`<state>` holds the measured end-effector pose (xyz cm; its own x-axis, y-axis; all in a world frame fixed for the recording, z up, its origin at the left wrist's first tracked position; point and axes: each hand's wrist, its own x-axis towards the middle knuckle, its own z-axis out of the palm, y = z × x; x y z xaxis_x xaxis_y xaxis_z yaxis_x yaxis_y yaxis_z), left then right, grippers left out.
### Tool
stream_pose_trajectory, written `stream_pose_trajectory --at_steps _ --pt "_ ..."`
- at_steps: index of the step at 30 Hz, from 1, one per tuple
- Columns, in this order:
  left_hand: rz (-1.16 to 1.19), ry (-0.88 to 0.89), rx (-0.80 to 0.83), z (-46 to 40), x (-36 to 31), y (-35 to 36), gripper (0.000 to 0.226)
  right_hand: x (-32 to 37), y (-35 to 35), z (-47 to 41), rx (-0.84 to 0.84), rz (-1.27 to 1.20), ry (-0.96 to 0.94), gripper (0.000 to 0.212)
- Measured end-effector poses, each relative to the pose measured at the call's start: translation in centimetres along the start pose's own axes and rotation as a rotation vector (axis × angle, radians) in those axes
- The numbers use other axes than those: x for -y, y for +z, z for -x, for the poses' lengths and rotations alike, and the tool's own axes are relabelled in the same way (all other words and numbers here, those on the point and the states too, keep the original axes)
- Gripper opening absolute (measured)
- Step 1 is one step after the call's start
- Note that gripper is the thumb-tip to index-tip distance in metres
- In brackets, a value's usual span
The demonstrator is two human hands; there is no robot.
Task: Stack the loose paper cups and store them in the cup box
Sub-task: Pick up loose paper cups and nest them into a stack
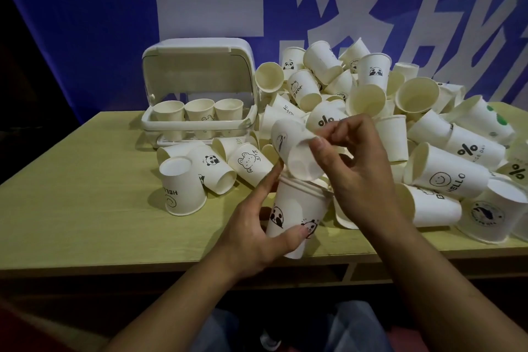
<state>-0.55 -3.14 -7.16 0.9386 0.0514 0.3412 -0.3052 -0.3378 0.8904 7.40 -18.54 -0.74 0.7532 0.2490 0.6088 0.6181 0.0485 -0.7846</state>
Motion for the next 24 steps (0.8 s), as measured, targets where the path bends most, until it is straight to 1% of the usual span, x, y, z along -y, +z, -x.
stream_pose_trajectory --at_steps 5,7,8,9,10,11,13,14,15,17,19,20,23,24 --pt "0.046 0.018 -0.064 -0.3 -0.1 -0.5 0.106 -0.3 0.6 0.6 0.065 0.064 0.049 0.017" --pt "0.035 0.017 -0.087 -0.4 -0.1 -0.7 0.107 -0.3 0.9 1.0 0.074 0.039 0.085 0.021" --pt "0.029 0.015 -0.097 -0.3 -0.1 -0.8 0.105 -0.3 1.0 1.1 0.086 0.067 0.093 0.022" --pt "0.027 0.012 -0.107 -0.2 -0.1 -0.8 0.104 -0.1 1.1 1.3 0.096 0.100 0.102 0.019" --pt "0.023 0.007 -0.113 -0.1 -0.1 -0.9 0.102 0.0 1.2 1.3 0.100 0.107 0.116 0.011" --pt "0.013 0.000 -0.119 0.0 -0.1 -0.9 0.100 0.1 1.2 1.4 0.108 0.070 0.143 0.009" --pt "-0.012 -0.019 -0.129 0.3 -0.1 -1.1 0.097 0.1 0.8 1.2 0.125 -0.002 0.182 0.045" --pt "-0.023 -0.024 -0.134 0.4 0.0 -1.1 0.095 0.1 0.7 1.1 0.153 0.013 0.196 0.053" --pt "-0.035 -0.027 -0.142 0.6 0.0 -1.1 0.095 0.3 0.7 1.1 0.180 0.043 0.206 0.051" --pt "-0.059 -0.033 -0.170 0.8 0.0 -1.3 0.101 0.7 0.8 1.2 0.194 0.089 0.199 0.033" --pt "-0.058 -0.018 -0.209 0.9 -0.3 -1.6 0.107 1.2 1.0 1.4 0.182 0.116 0.178 0.022" --pt "-0.057 -0.005 -0.220 0.9 -0.5 -1.8 0.105 1.3 1.0 1.4 0.189 0.138 0.171 0.020" --pt "-0.087 -0.002 -0.226 1.0 -1.1 -2.4 0.084 1.3 0.8 0.8 0.222 0.207 0.141 0.017" --pt "-0.095 -0.009 -0.231 0.9 -1.2 -2.6 0.080 1.2 0.5 0.3 0.225 0.259 0.124 0.017"
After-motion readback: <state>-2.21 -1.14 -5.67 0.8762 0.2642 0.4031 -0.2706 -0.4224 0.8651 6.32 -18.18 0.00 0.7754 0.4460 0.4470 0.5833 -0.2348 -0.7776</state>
